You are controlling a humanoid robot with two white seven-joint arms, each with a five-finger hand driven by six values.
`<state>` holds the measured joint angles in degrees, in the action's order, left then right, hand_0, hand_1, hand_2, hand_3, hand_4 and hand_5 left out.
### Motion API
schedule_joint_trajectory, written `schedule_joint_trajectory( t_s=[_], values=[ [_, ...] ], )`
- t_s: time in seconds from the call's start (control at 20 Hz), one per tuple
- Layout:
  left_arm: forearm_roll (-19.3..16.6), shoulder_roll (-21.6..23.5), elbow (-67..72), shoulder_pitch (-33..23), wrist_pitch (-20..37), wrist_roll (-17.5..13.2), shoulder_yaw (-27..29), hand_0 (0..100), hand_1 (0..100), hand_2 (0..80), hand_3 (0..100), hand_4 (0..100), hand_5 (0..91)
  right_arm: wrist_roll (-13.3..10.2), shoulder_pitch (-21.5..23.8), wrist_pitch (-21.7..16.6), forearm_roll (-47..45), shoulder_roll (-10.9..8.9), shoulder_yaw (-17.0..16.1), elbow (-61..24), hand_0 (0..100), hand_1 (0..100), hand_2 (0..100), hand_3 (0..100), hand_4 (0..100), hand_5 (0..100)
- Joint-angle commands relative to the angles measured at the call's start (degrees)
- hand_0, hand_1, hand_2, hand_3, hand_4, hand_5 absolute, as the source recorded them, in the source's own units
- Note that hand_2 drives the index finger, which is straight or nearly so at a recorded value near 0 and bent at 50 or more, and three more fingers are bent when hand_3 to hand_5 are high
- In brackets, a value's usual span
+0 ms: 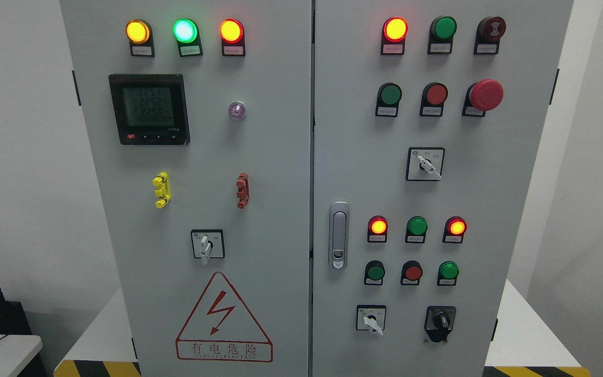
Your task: Turn on light switch 1
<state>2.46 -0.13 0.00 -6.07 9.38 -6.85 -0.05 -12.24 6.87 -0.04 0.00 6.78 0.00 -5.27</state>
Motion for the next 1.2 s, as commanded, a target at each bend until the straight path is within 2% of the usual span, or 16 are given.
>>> schedule_joint_trajectory(
  t_s=[0.0, 0.6, 0.8, 1.05, 1.15],
  values=[
    [0.01, -1.45, 0.7, 0.0, 0.11, 0.26, -1.53, 28, 1, 0.0, 0, 0, 0.0, 0.03, -0.01, 0.04, 0.26, -0.01, 1.32, 0.0, 12, 39, 0, 0, 0, 0],
    [0.18, -1.19, 0.62, -0.17, 0.46, 0.26, -1.09, 28, 2, 0.0, 0, 0, 0.0, 0.03, 0.08, 0.04, 0.26, -0.01, 1.32, 0.0, 12, 39, 0, 0, 0, 0],
    [-0.08, -0.58, -4.11, -0.87, 0.46, -0.18, 6.45, 28, 2, 0.0, 0, 2, 0.0, 0.03, -0.01, 0.04, 0.26, -0.01, 1.32, 0.0, 12, 39, 0, 0, 0, 0],
    [-0.08, 0.74, -8.35, -3.6, 0.55, -0.27, 7.25, 28, 5, 0.0, 0, 7, 0.0, 0.03, -0.01, 0.04, 0.26, -0.01, 1.32, 0.0, 12, 39, 0, 0, 0, 0],
    [-0.08, 1.96, -11.75, -4.91, 0.55, -0.27, 10.57, 28, 5, 0.0, 0, 8, 0.0, 0.03, -0.01, 0.04, 0.26, -0.01, 1.32, 0.0, 12, 39, 0, 0, 0, 0]
  ],
)
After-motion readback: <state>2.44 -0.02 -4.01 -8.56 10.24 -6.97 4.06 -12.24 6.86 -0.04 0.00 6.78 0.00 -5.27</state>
